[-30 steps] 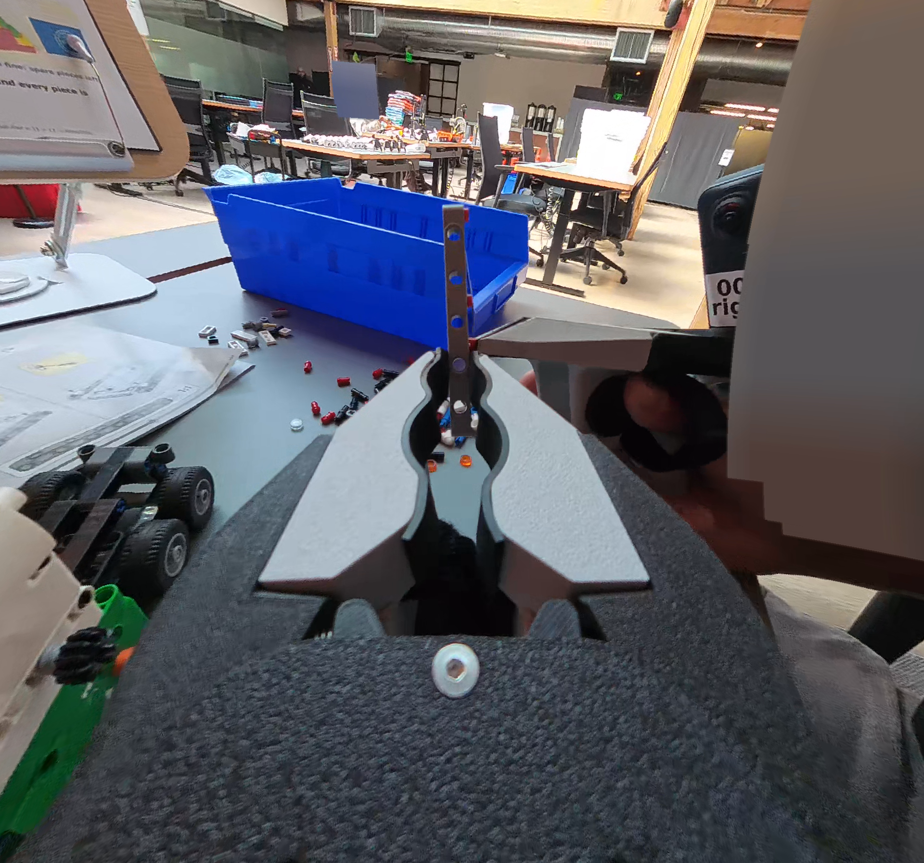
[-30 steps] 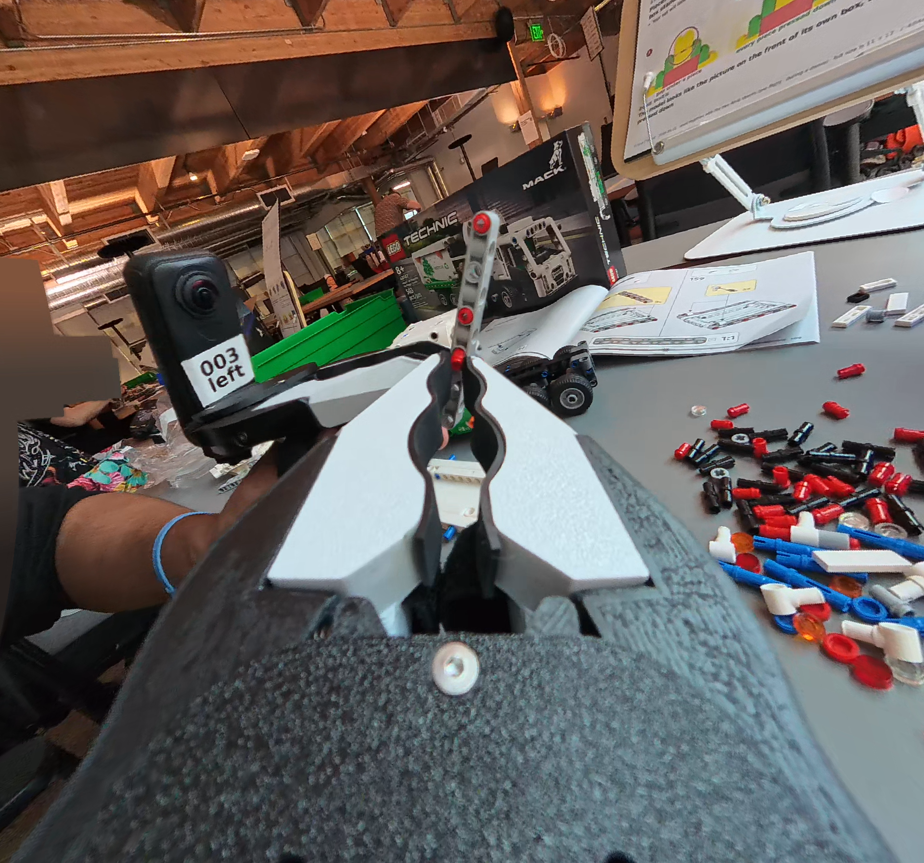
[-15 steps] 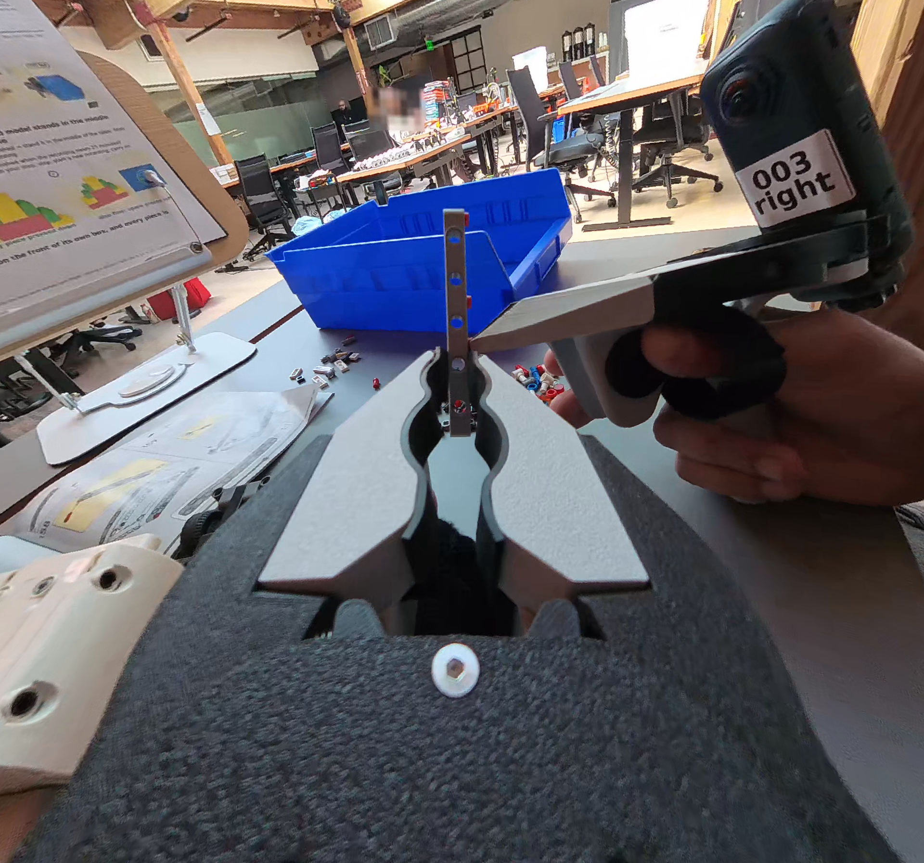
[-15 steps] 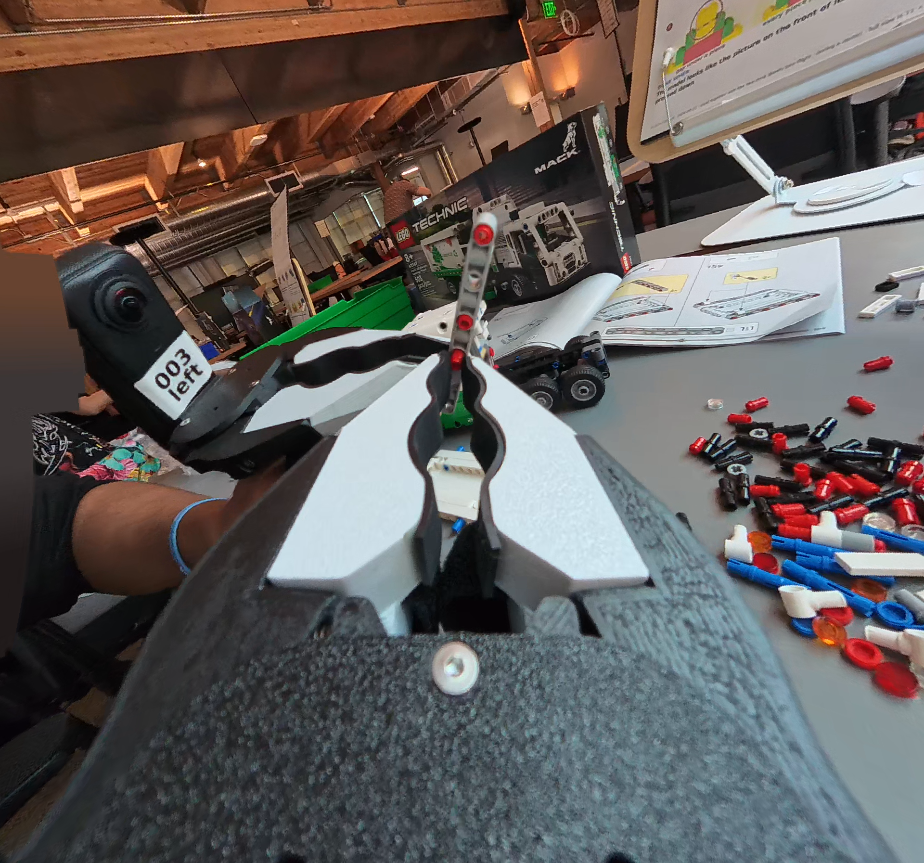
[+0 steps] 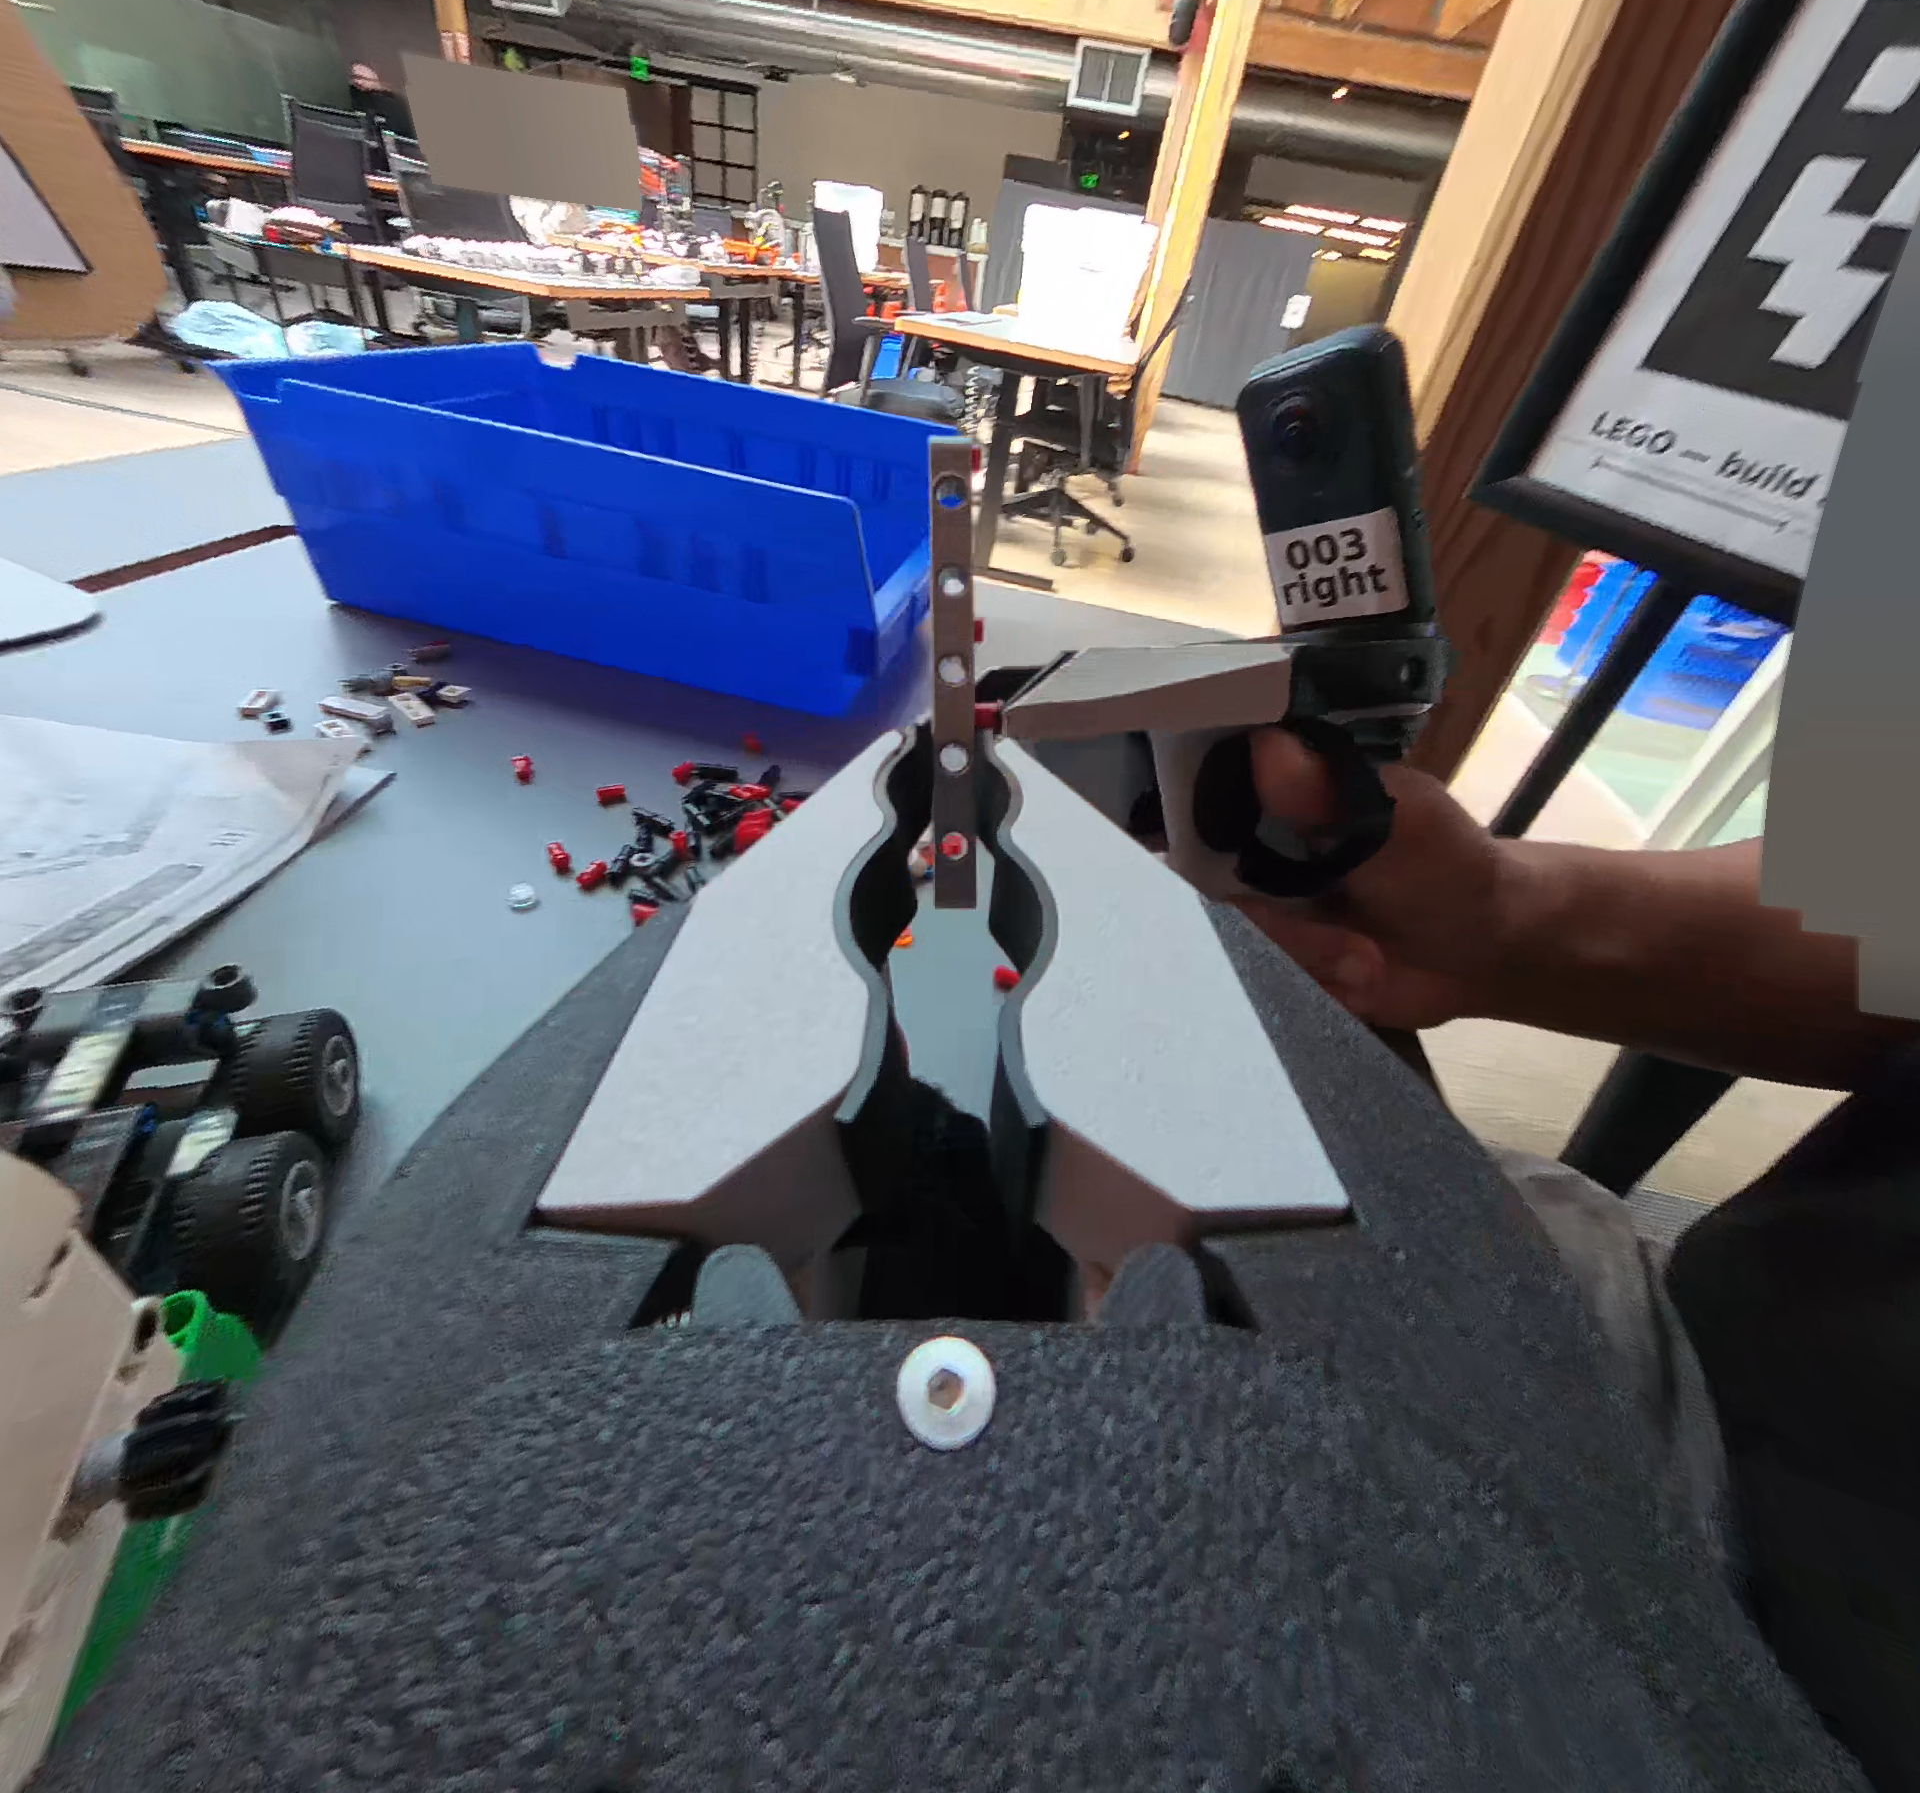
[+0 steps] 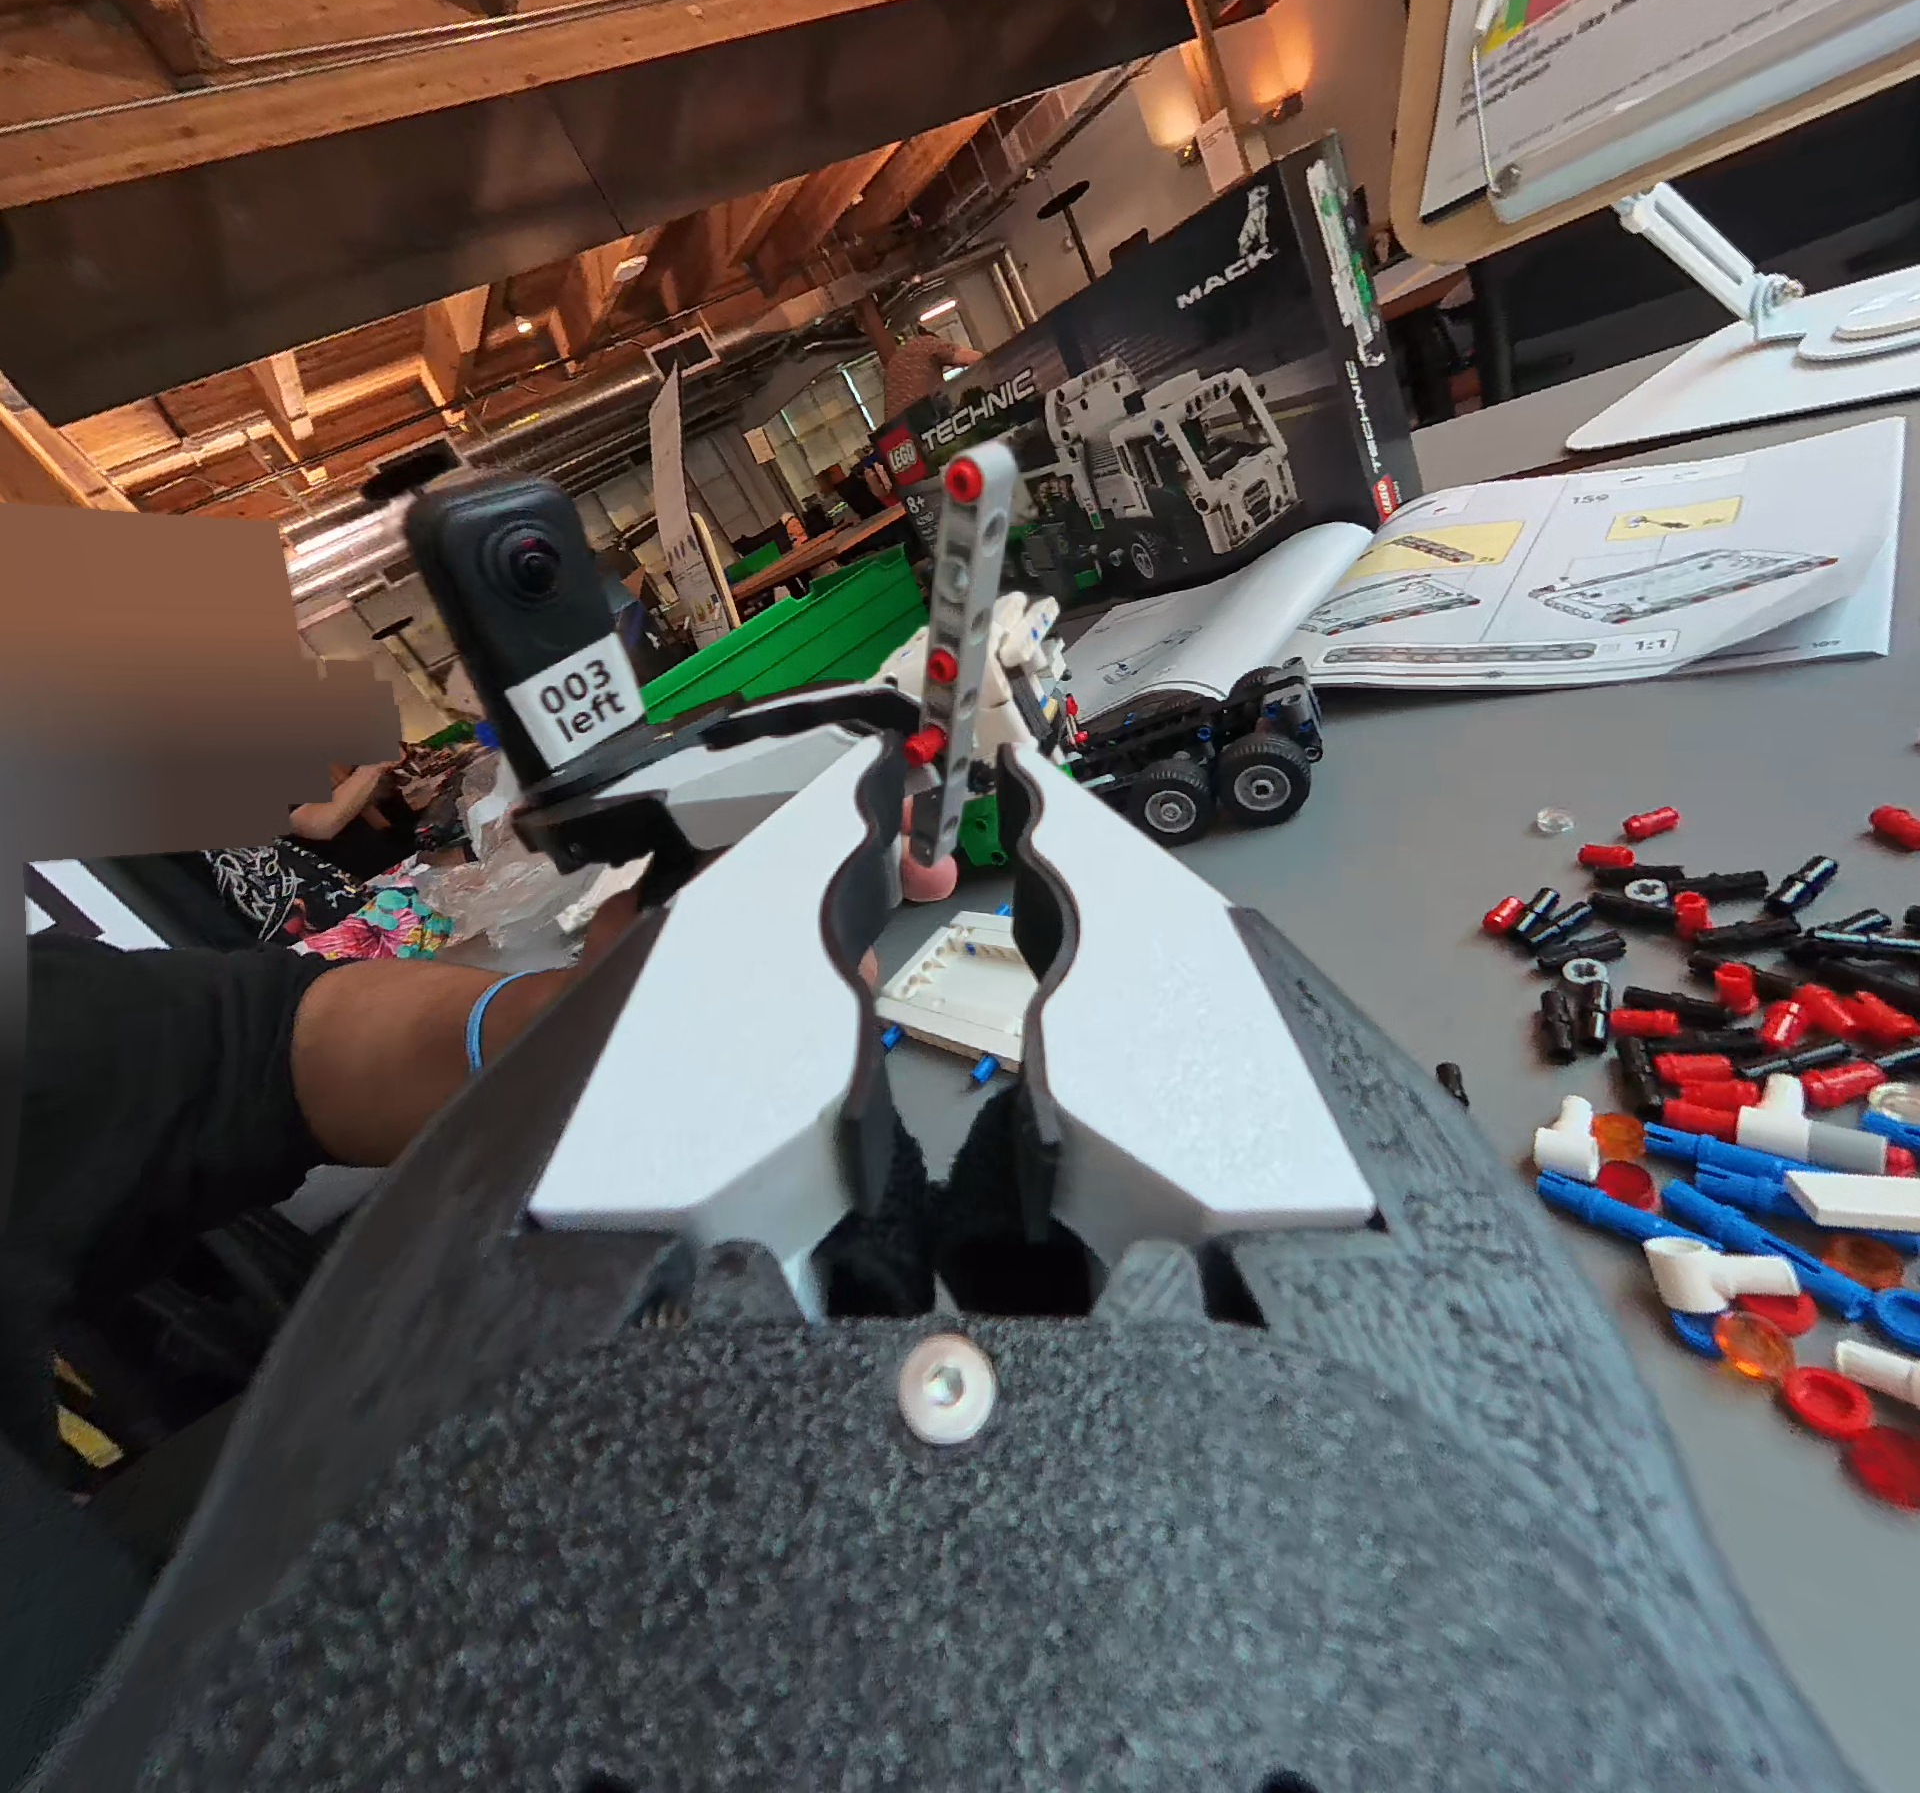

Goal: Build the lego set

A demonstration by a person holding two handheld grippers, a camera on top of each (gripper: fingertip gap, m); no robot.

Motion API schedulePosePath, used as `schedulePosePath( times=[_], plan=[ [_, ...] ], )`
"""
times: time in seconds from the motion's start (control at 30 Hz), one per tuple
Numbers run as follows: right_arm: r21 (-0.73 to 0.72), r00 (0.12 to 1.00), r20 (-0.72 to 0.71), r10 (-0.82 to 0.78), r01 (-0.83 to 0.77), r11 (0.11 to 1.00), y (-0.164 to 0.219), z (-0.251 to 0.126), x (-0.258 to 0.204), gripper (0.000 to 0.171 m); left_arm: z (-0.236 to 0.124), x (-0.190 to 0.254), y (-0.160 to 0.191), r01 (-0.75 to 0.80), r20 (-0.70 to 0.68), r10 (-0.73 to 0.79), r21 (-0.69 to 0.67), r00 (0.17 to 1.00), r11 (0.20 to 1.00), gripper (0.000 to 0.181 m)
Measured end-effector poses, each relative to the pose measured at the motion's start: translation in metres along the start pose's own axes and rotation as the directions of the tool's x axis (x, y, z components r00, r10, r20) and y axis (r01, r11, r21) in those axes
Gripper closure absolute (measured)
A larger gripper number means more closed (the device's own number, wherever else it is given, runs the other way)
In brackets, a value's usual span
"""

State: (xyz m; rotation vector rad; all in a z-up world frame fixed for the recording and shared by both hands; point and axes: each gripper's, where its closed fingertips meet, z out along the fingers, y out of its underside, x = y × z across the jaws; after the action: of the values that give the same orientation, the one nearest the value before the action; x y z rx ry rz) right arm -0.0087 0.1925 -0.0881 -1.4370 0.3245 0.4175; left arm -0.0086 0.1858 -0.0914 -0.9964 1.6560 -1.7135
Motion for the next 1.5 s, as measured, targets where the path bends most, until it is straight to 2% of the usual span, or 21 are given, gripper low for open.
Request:
schedulePosePath(
  times=[0.13, 0.23, 0.3, 0.47, 0.6, 0.7, 0.8, 0.9, 0.93, 1.03, 1.17, 1.23, 1.5],
  plan=[
    [0.012, 0.993, 0.099, -0.069, 0.069, 0.998, -0.004, -0.003, -0.013, 0.145, -0.004, 0.018, -0.006, 0.137, -0.188, -0.129, 0.026, 0.974, 0.99, 0.176],
    [0.027, 0.976, 0.186, -0.116, 0.113, 0.993, -0.005, -0.006, -0.027, 0.154, -0.005, 0.029, -0.009, 0.19, -0.269, -0.175, 0.031, 0.947, 0.981, 0.176],
    [0.043, 0.971, 0.197, -0.138, 0.132, 0.99, -0.006, -0.007, -0.03, 0.155, -0.007, 0.032, -0.011, 0.196, -0.296, -0.178, 0.034, 0.939, 0.98, 0.176],
    [0.06, 0.956, 0.226, -0.185, 0.176, 0.983, -0.006, -0.011, -0.035, 0.162, -0.007, 0.04, -0.012, 0.185, -0.325, -0.164, 0.034, 0.931, 0.982, 0.176],
    [0.022, 0.961, 0.27, -0.062, 0.058, 0.998, -0.006, -0.01, -0.033, 0.162, -0.005, 0.037, -0.009, 0.188, -0.326, -0.175, 0.01, 0.929, 0.982, 0.176],
    [0.009, 0.964, 0.25, -0.089, 0.089, 0.996, -0.012, -0.015, -0.028, 0.154, -0.004, 0.033, -0.001, 0.169, -0.316, -0.173, -0.042, 0.933, 0.985, 0.176],
    [-0.065, 0.961, 0.244, -0.132, 0.152, 0.986, -0.019, -0.022, -0.023, 0.145, -0.003, 0.036, 0.01, 0.131, -0.328, -0.159, -0.108, 0.931, 0.986, 0.176],
    [-0.217, 0.948, 0.251, -0.198, 0.254, 0.943, -0.001, -0.026, -0.02, 0.158, -0.001, 0.043, 0.019, 0.049, -0.332, -0.098, -0.154, 0.938, 0.987, 0.175],
    [-0.225, 0.946, 0.252, -0.204, 0.262, 0.939, 0.001, -0.027, -0.02, 0.16, 0.0, 0.043, 0.022, 0.02, -0.32, -0.072, -0.164, 0.945, 0.986, 0.176],
    [-0.2, 0.957, 0.242, -0.159, 0.21, 0.957, -0.003, -0.028, -0.022, 0.163, -0.001, 0.038, 0.016, 0.004, -0.302, -0.045, -0.134, 0.952, 0.991, 0.175],
    [-0.073, 0.97, 0.244, 0.01, 0.008, 0.997, -0.027, -0.031, -0.019, 0.164, -0.004, 0.03, 0.014, -0.03, -0.283, -0.001, -0.106, 0.959, 0.994, 0.169],
    [-0.082, 0.969, 0.247, 0.001, 0.02, 0.996, -0.025, -0.033, -0.02, 0.164, -0.004, 0.034, 0.013, -0.042, -0.291, 0.011, -0.1, 0.957, 0.994, 0.174],
    [-0.144, 0.96, 0.267, -0.079, 0.121, 0.982, -0.014, -0.057, -0.027, 0.164, -0.003, 0.051, 0.013, -0.032, -0.335, -0.005, -0.106, 0.942, 0.994, 0.174]
  ],
)
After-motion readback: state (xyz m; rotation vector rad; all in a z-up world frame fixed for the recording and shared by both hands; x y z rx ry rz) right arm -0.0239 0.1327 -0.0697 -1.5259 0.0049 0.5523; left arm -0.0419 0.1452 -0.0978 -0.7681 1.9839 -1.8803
